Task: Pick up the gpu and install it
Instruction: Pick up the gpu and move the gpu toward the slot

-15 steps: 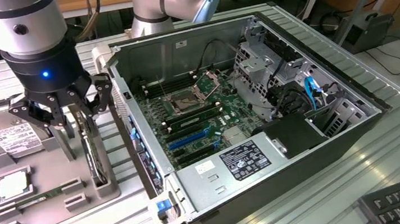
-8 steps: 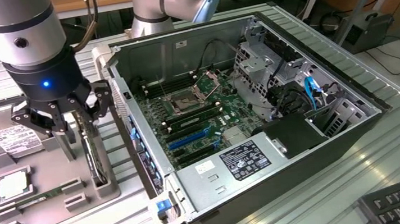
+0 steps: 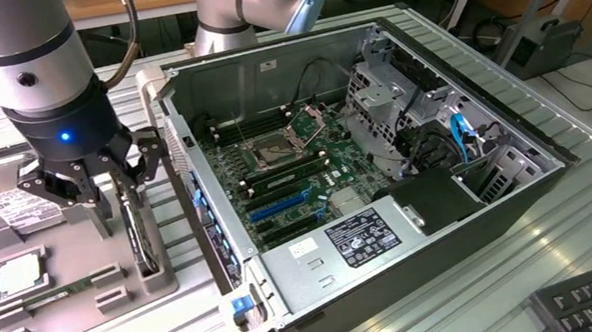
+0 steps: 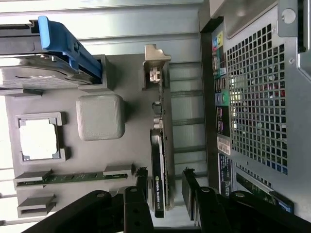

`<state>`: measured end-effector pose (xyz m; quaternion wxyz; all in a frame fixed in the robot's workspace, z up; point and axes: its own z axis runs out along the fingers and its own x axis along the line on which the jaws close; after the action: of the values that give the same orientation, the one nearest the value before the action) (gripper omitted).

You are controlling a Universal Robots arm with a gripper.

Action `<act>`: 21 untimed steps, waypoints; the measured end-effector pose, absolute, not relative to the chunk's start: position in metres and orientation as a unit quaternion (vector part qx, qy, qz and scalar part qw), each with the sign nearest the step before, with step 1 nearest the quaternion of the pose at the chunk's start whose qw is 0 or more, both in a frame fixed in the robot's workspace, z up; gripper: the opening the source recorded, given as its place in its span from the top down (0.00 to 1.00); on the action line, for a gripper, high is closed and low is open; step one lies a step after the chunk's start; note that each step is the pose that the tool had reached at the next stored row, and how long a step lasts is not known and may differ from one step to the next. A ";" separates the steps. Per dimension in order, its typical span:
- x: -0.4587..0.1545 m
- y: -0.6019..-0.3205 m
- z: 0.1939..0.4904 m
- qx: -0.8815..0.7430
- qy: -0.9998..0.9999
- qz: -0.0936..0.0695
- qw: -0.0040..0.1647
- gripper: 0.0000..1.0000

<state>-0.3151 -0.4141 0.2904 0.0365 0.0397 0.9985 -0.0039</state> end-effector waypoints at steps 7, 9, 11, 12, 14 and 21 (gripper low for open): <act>-0.318 -0.414 0.279 0.040 0.998 -0.004 0.039 0.58; -0.318 -0.414 0.275 0.041 0.998 -0.004 0.039 0.58; -0.318 -0.414 0.271 0.041 0.998 -0.004 0.039 0.58; -0.318 -0.413 0.268 0.041 0.998 -0.004 0.039 0.58; -0.318 -0.411 0.264 0.041 0.998 -0.004 0.039 0.58; -0.317 -0.404 0.245 0.042 0.998 -0.001 0.039 0.58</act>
<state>-0.3174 -0.4039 0.2449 0.0388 0.0420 0.9984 -0.0008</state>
